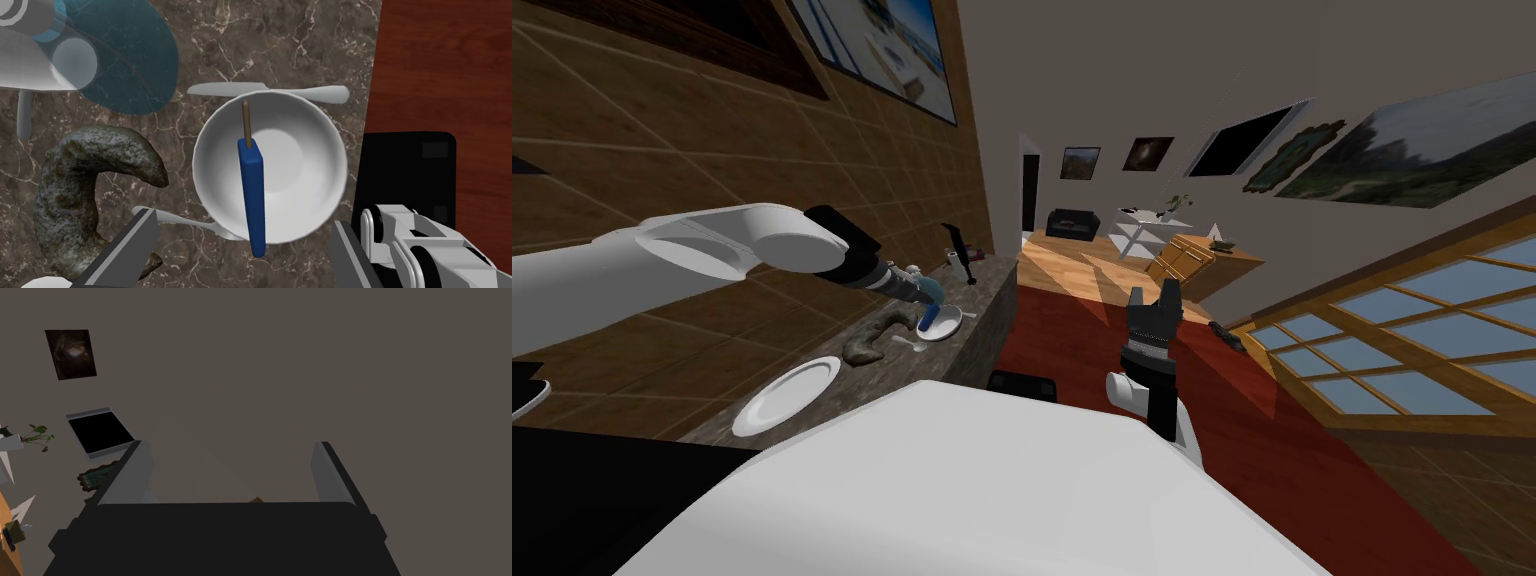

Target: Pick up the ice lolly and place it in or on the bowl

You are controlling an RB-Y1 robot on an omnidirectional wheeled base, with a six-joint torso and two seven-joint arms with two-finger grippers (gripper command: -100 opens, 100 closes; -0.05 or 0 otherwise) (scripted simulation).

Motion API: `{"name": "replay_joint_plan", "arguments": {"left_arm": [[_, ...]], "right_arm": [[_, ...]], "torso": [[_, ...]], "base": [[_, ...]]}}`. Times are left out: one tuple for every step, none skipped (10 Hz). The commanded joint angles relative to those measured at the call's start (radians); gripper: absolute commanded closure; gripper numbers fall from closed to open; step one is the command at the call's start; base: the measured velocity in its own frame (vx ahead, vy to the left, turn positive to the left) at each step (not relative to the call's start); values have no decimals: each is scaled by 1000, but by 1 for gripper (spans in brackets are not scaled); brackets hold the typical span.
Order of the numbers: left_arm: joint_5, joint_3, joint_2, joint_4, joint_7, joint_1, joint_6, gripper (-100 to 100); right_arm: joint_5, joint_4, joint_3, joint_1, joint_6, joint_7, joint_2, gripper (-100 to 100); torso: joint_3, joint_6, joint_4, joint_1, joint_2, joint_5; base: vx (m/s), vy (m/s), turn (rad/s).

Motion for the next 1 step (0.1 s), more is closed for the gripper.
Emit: {"name": "replay_joint_plan", "arguments": {"left_arm": [[0,0,0,0,0,0,0,0]], "right_arm": [[0,0,0,0,0,0,0,0]], "torso": [[0,0,0,0,0,0]], "base": [[0,0,0]]}}
